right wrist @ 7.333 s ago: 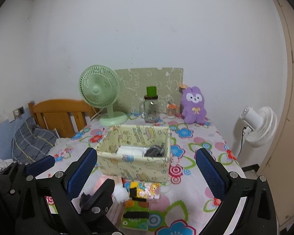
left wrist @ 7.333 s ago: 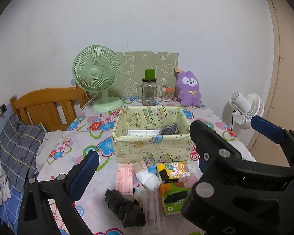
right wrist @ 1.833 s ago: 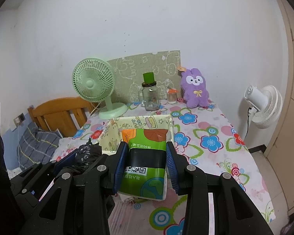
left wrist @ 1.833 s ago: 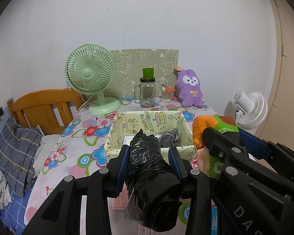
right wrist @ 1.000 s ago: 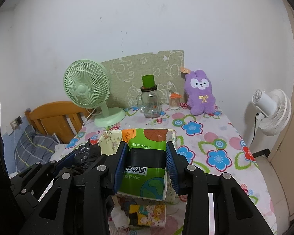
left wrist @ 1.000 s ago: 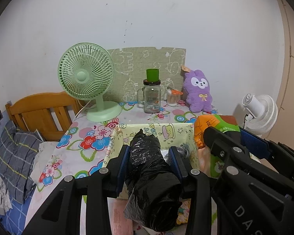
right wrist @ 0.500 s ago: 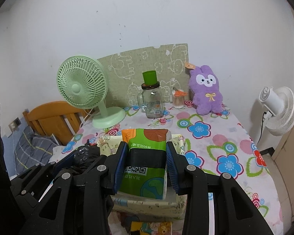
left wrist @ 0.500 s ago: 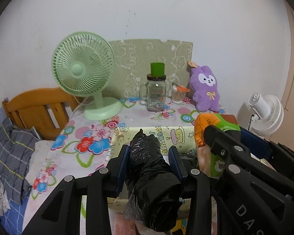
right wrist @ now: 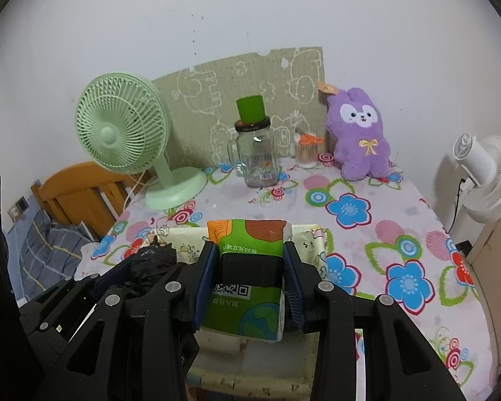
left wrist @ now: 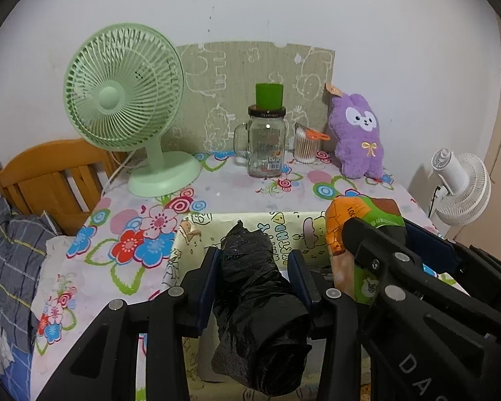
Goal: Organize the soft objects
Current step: 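Carry the black cloth with the left gripper while the right carries the tissue pack over the basket, then lower the black cloth into the basket with the left gripper while the right lowers the tissue pack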
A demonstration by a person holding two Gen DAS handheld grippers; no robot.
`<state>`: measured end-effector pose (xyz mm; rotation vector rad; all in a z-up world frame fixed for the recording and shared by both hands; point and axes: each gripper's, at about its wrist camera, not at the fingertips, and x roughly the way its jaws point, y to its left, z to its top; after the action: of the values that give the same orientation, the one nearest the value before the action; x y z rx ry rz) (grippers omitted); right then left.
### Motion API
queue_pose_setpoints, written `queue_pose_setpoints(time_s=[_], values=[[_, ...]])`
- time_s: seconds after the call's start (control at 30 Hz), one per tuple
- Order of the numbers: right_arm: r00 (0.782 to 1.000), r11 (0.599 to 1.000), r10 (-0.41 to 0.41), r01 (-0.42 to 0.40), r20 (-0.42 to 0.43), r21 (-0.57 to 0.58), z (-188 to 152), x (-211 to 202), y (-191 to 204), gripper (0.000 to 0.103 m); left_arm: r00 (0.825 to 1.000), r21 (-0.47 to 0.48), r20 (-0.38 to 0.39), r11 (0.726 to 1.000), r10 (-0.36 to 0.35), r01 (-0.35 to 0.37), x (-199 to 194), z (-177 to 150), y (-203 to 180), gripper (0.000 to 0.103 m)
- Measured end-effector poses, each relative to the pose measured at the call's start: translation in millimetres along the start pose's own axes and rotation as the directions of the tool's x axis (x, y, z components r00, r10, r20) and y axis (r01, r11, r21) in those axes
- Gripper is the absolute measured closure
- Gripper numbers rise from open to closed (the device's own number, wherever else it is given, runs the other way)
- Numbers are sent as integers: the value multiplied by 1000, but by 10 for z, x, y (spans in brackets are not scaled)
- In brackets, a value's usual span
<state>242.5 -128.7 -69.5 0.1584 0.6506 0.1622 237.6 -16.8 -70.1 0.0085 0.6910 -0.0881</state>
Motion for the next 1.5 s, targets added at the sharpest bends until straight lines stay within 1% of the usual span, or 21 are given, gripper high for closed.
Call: queue_pose_setpoints(time_s=[0.13, 0.2, 0.23, 0.27, 0.4, 0.47, 0.5, 0.53, 0.6, 0.63, 0.67, 0.73, 0.77, 0.83, 1.07, 1.17, 1.3, 1.5], values=[[1000, 1000, 2, -2, -2, -9, 4, 114, -1, 61, 1000, -6, -19, 1000, -6, 6, 98, -5, 10, 59], [1000, 1000, 12, -12, -2, -11, 5, 154, -5, 61, 1000, -3, -26, 1000, -16, 16, 129, -9, 21, 50], [1000, 1000, 17, -17, -4, -13, 7, 180, -11, 61, 1000, -4, -26, 1000, -11, 11, 138, -14, 26, 42], [1000, 1000, 21, -21, -5, -14, 7, 202, -12, 61, 1000, -4, -26, 1000, -8, 8, 144, -13, 30, 39], [999, 999, 33, -33, -1, -26, 11, 266, 1, 61, 999, -6, -37, 1000, 0, 0, 192, -12, 53, 36], [999, 998, 45, -45, 1, -43, 14, 290, 30, 58, 999, -11, -44, 1000, 5, -6, 212, -18, 74, 28], [999, 998, 46, -46, 1, -49, 16, 301, 42, 58, 999, -12, -45, 1000, 16, -16, 215, -21, 84, 26], [999, 997, 50, -50, -4, -60, 18, 321, 56, 57, 998, -8, -49, 1000, 28, -29, 217, -24, 92, 21], [998, 995, 67, -67, -11, -69, 19, 354, 78, 52, 999, 0, -50, 1000, 15, -15, 213, -34, 94, 17], [997, 995, 70, -71, -11, -66, 16, 366, 73, 44, 999, -1, -53, 1000, 0, 0, 212, -38, 92, 14], [997, 995, 80, -80, -11, -59, 14, 370, 69, 40, 999, 1, -52, 1000, -8, 8, 210, -39, 88, 12], [994, 993, 104, -105, -22, -44, 6, 394, 55, 36, 999, 4, -48, 1000, -12, 12, 207, -43, 87, 11], [995, 994, 101, -102, -26, -43, 3, 404, 57, 31, 999, 5, -49, 1000, -13, 14, 211, -45, 87, 11], [996, 995, 92, -93, -23, -44, -5, 401, 64, 25, 999, 4, -51, 1000, -19, 19, 215, -46, 86, 11], [997, 996, 72, -72, -16, -45, 1, 325, 52, 14, 999, 11, -34, 1000, -29, 29, 132, -37, 71, 6], [998, 997, 60, -60, -12, -43, 7, 255, 41, 11, 999, 17, -22, 1000, -25, 26, 66, -31, 45, 4], [999, 998, 53, -53, -5, -35, 7, 134, 32, 10, 1000, 20, -12, 1000, -21, 21, -47, -29, 9, 2], [999, 999, 30, -29, 22, -45, 11, -106, 45, 10, 999, 14, 10, 999, -31, 31, -228, -32, -32, 2]])
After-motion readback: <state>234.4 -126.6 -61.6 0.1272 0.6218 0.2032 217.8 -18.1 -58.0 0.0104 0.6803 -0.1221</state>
